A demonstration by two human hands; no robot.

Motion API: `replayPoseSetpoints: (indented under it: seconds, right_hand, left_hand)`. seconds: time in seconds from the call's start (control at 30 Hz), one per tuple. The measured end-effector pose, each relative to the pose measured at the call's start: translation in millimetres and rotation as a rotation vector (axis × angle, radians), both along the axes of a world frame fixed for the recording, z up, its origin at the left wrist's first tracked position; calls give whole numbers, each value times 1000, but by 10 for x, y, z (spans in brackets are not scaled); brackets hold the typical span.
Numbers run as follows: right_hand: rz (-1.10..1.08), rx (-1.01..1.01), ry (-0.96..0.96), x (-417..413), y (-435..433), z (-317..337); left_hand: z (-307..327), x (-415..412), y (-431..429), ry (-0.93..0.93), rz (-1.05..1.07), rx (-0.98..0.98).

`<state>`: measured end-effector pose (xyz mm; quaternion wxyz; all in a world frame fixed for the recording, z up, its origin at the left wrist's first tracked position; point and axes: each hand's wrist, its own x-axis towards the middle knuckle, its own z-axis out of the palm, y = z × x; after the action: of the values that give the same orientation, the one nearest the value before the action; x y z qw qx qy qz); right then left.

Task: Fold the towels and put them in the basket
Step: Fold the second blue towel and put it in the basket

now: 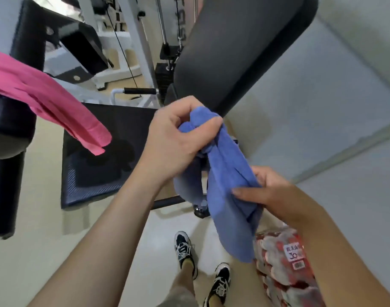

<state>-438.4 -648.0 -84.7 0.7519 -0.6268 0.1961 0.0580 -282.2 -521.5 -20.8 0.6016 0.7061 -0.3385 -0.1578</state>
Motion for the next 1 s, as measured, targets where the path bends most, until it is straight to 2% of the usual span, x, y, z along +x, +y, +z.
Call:
replayPoseSetpoints:
  seconds: [0.07,0.17,0.27,0.37,0.43,0.5,0.6,0.67,0.73,0.77,0.8,0.9,1.0]
  right_hand:
    - [-90,57,41,-442,-31,14]
    - [-259,234,14,-980,-54,44]
    - [-481,356,-43,-1292,-51,178]
    - [-568,438,-147,-1515,-35,309]
    - [-672,359,-139,-1674,-50,326]
    - [-777,191,-83,-1890,-54,349]
    - [-723,-15,-74,-2238,62,493]
    - [-658,-211,6,-2458,217,603]
    - [-607,-484,145,-2668,418,644]
    - [-604,-554,195,-2753,559,649]
    - [-622,-576,196,-2821,724,666]
    - [-777,-495,34,-2949,1209,686]
    - [-981,-529,114,-3194,1586,640]
  left_hand:
    - [25,-108,-79,-59,56,-17]
    - [-136,-289,-180,-195,68,60]
    - [-361,-566,-262,-339,-80,206]
    - [-575,-767,-327,-533,-238,447]
    - [-630,-908,-381,-554,-270,552]
    - [-596,-1104,-436,-471,-277,542]
    - [-363,-1512,-428,-56,-364,328]
    - [-172,-1798,-361,76,-467,232]
    - [-14,-2090,-251,69,-627,178]
    - [50,-2234,-194,60,-728,174]
    - [127,-2387,-123,49,-834,193]
    - [253,-2840,93,-45,-1115,219]
    - [330,-3210,257,-38,-1152,146]
